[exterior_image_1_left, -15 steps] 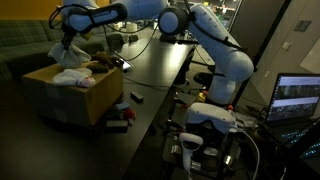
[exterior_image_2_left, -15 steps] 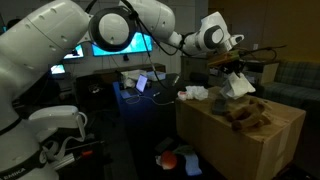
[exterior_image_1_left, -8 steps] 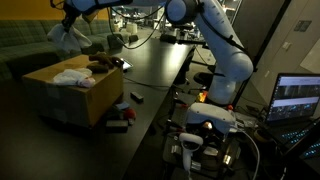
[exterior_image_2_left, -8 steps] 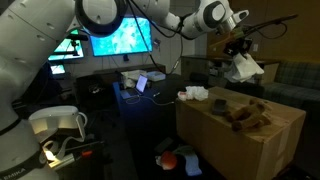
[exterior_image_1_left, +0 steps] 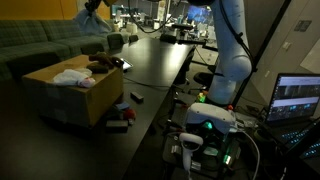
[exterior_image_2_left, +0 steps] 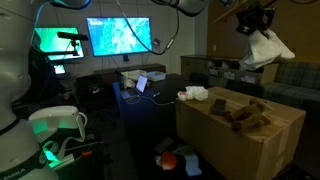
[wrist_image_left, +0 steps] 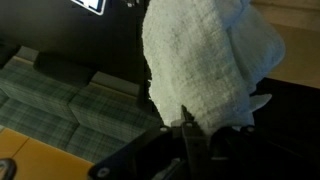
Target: Swap the things on the box with the things on the table
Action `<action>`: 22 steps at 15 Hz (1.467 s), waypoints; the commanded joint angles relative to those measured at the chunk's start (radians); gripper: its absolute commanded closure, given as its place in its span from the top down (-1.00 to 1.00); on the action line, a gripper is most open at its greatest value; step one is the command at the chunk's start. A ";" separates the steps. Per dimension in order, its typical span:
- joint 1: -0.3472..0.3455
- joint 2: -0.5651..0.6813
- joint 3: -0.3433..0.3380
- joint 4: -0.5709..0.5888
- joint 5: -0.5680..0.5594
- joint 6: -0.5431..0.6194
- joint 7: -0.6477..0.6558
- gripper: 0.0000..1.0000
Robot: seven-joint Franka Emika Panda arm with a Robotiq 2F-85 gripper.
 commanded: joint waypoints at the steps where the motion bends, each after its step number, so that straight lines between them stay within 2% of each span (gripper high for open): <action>1: -0.010 -0.193 -0.066 -0.247 -0.048 0.028 0.103 -0.95; 7: -0.084 -0.343 -0.138 -0.554 -0.113 0.066 0.183 -0.95; 11: -0.126 -0.332 -0.162 -0.697 -0.134 0.122 0.233 -0.95; 17: -0.154 -0.220 -0.203 -0.801 -0.150 0.215 0.330 -0.95; 22: -0.169 -0.055 -0.221 -0.784 -0.094 0.281 0.336 -0.95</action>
